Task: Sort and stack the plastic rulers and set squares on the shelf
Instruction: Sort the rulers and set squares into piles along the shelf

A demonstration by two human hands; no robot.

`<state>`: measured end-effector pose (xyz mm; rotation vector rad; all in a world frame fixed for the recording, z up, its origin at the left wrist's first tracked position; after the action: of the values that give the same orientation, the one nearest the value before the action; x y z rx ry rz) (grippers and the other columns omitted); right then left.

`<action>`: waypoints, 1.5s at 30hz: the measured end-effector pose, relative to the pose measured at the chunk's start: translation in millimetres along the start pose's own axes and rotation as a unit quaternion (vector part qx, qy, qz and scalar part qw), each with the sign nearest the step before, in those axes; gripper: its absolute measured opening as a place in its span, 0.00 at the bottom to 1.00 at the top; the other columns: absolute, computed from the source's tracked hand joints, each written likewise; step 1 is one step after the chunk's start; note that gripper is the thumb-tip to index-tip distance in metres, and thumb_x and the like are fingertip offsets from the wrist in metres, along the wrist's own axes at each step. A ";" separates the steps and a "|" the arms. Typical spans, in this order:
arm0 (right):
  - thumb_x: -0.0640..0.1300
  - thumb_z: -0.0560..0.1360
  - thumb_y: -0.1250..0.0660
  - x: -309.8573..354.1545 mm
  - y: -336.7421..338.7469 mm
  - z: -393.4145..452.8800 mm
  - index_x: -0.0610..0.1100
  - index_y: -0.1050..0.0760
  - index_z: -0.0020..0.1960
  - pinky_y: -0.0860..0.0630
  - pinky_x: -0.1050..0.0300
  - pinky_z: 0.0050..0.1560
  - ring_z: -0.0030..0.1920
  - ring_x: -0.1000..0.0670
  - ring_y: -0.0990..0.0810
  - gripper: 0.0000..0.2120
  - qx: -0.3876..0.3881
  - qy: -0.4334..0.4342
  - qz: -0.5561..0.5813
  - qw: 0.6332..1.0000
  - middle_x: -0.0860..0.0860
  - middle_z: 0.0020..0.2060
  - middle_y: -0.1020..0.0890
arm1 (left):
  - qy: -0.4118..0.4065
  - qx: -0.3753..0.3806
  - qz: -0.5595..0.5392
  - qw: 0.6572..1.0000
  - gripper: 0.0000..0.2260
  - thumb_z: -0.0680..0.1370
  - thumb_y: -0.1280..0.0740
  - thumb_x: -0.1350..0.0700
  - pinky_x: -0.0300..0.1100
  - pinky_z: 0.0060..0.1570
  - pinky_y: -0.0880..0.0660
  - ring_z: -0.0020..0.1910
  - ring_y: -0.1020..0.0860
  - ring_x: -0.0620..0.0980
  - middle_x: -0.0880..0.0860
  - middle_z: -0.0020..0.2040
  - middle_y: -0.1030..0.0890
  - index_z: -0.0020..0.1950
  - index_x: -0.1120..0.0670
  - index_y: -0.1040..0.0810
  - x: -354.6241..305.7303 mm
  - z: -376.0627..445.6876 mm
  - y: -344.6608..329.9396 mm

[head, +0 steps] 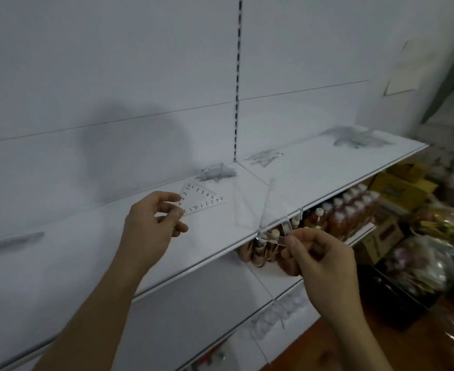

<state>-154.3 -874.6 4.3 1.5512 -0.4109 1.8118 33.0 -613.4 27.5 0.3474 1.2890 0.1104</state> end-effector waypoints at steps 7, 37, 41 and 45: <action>0.42 0.77 0.29 -26.0 6.0 70.0 0.46 0.18 0.44 0.21 0.55 0.31 0.30 0.47 0.19 0.03 0.047 -0.015 -0.010 0.999 0.48 0.31 0.16 | -0.005 -0.014 0.053 0.998 0.03 0.76 0.27 0.57 0.41 0.42 0.25 0.35 0.20 0.41 0.48 0.37 0.15 0.42 0.51 0.17 9.8 87.4 -52.6; 0.48 0.79 0.33 -102.3 -85.7 326.9 0.52 0.26 0.62 0.25 0.60 0.39 0.29 0.63 0.23 0.12 0.152 -0.018 -0.094 0.984 0.59 0.36 0.14 | -0.131 -0.028 0.407 0.904 0.20 0.78 0.43 0.46 0.54 0.62 0.33 0.65 0.29 0.55 0.53 0.66 0.27 0.66 0.53 0.27 45.9 180.4 -152.9; 0.46 0.78 0.33 -92.3 -86.9 312.0 0.54 0.23 0.54 0.27 0.61 0.39 0.35 0.61 0.20 0.05 0.178 0.030 -0.118 0.977 0.56 0.35 0.15 | -0.145 -0.035 0.420 0.895 0.18 0.79 0.41 0.48 0.53 0.62 0.28 0.62 0.25 0.56 0.54 0.65 0.25 0.65 0.54 0.27 43.5 179.2 -152.9; 0.43 0.78 0.33 -69.8 -94.0 280.0 0.52 0.21 0.54 0.24 0.61 0.45 0.41 0.58 0.21 0.07 0.245 0.130 -0.172 0.945 0.60 0.40 0.19 | -0.112 -0.044 0.439 0.890 0.20 0.81 0.45 0.47 0.55 0.59 0.26 0.60 0.23 0.58 0.57 0.63 0.23 0.65 0.57 0.26 43.7 169.7 -147.7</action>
<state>116.1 -1010.9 -16.5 1.5432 0.4471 1.8810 190.4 -773.2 -19.2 0.8240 0.8107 0.8691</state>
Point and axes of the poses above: each hand's wrist, its own z-axis towards the middle knuckle, its own y-axis out of the back of the hand, x = y × z, the point moved 10 cm from there along z, towards the middle knuckle
